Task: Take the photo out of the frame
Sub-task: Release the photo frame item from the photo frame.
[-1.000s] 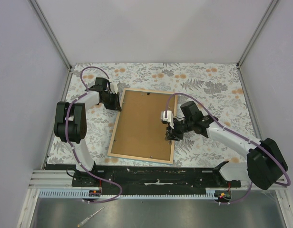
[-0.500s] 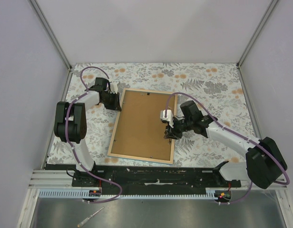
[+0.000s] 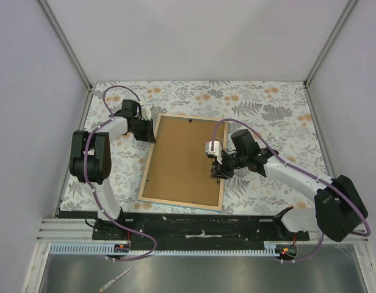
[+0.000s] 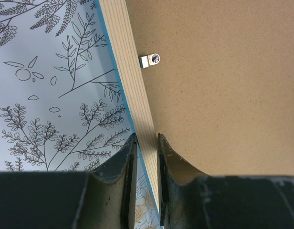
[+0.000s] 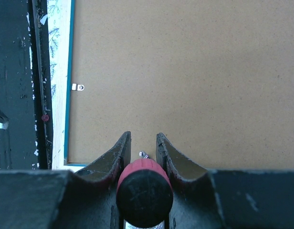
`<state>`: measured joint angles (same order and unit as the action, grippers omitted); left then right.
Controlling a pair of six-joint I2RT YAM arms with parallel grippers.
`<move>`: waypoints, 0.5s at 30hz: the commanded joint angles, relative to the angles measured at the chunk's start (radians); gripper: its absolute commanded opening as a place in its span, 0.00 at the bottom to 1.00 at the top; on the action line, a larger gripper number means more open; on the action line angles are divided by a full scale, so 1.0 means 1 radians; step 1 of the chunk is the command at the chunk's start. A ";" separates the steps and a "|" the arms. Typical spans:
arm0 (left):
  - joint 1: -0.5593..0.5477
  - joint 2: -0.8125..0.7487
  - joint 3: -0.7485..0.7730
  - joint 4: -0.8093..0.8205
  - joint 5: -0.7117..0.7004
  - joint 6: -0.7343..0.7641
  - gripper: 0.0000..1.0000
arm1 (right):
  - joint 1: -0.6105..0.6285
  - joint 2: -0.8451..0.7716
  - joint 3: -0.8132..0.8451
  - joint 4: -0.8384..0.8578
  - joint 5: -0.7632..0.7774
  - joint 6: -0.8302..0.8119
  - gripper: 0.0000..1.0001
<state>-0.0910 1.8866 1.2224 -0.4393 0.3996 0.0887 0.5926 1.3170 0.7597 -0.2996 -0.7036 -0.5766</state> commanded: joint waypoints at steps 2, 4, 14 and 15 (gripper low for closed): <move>0.007 0.005 -0.006 0.008 0.016 -0.017 0.02 | -0.002 -0.024 0.016 0.004 -0.017 -0.005 0.00; 0.007 0.002 -0.006 0.007 0.016 -0.017 0.02 | -0.002 -0.032 0.018 0.004 -0.022 -0.005 0.00; 0.007 0.000 -0.004 0.007 0.012 -0.015 0.02 | -0.002 -0.012 0.043 -0.068 -0.059 -0.034 0.00; 0.007 0.000 -0.004 0.007 0.012 -0.018 0.02 | -0.004 -0.009 0.041 -0.069 -0.056 -0.035 0.00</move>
<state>-0.0910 1.8866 1.2224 -0.4393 0.3996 0.0887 0.5915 1.3048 0.7601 -0.3443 -0.7284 -0.5838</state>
